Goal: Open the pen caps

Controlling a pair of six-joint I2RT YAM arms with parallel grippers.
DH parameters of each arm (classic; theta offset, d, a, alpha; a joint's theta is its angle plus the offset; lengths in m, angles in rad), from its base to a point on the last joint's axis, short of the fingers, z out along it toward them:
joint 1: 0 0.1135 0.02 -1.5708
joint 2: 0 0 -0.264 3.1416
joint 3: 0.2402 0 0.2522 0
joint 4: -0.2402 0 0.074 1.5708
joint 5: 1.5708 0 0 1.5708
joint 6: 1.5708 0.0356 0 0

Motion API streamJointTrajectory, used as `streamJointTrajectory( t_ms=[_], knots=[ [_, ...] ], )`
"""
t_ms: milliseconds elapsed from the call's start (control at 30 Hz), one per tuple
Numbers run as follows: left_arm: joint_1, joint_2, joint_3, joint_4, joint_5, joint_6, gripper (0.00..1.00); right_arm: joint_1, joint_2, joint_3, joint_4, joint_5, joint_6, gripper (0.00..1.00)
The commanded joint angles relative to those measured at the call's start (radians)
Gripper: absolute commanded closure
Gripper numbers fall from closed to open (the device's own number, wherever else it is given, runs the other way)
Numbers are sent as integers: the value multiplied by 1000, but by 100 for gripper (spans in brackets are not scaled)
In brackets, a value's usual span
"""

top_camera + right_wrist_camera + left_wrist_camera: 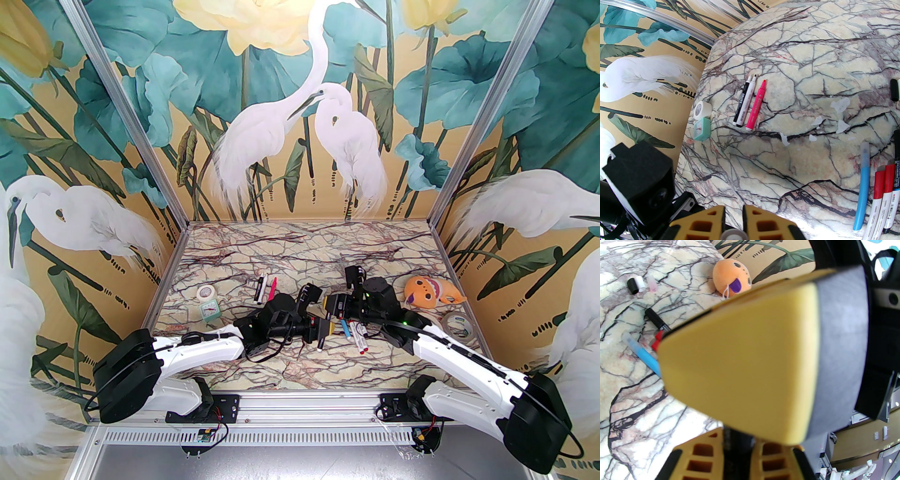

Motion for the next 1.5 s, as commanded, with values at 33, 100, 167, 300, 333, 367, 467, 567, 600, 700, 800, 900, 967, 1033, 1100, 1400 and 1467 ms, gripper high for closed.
streamJointTrajectory(
  t_ms=[33, 100, 167, 300, 333, 367, 467, 567, 600, 700, 800, 900, 967, 1033, 1100, 1400, 1467],
  knots=[
    [60, -62, -40, -4, 123, 1, 96, -3, -38, -7, 71, -32, 9, 89],
    [75, -86, -48, -22, 161, 4, 96, -11, -40, -8, 86, -56, 4, 90],
    [75, -105, -34, -84, 164, 29, 96, -26, -41, -17, 128, -98, 10, 90],
    [71, -131, -5, -225, 66, 86, 96, -67, -44, -8, 155, -122, 27, 90],
    [66, -137, 3, -256, 31, 101, 96, -68, -46, 9, 118, -94, 21, 90],
    [53, -135, 19, -291, -12, 119, 96, -69, -46, 28, 69, -48, 13, 90],
    [-9, -105, 86, -416, -153, 167, 96, -68, -39, 85, -65, 106, 10, 91],
    [-72, -51, 143, -486, -261, 195, 97, -68, -26, 124, -145, 224, 24, 92],
    [-84, -41, 151, -489, -277, 194, 97, -68, -24, 133, -155, 247, 29, 93],
    [-114, -15, 159, -462, -311, 190, 98, -71, -13, 159, -176, 306, 45, 93],
    [-145, 14, 188, -480, -347, 202, 97, -80, 10, 189, -203, 341, 52, 95],
    [-166, 27, 203, -491, -371, 205, 98, -93, 31, 210, -219, 353, 51, 95],
    [-169, 24, 200, -482, -366, 198, 98, -100, 38, 217, -219, 353, 50, 96],
    [-169, 18, 188, -459, -341, 186, 99, -107, 36, 209, -191, 331, 39, 96],
    [-169, 5, 175, -430, -309, 175, 98, -117, 28, 190, -139, 284, 21, 95],
    [-109, -112, 82, -335, -259, 96, 98, -201, 4, 155, -208, 129, -193, 93],
    [-76, -149, 35, -277, -224, 66, 97, -230, 1, 163, -275, 110, -253, 93]
  ],
)
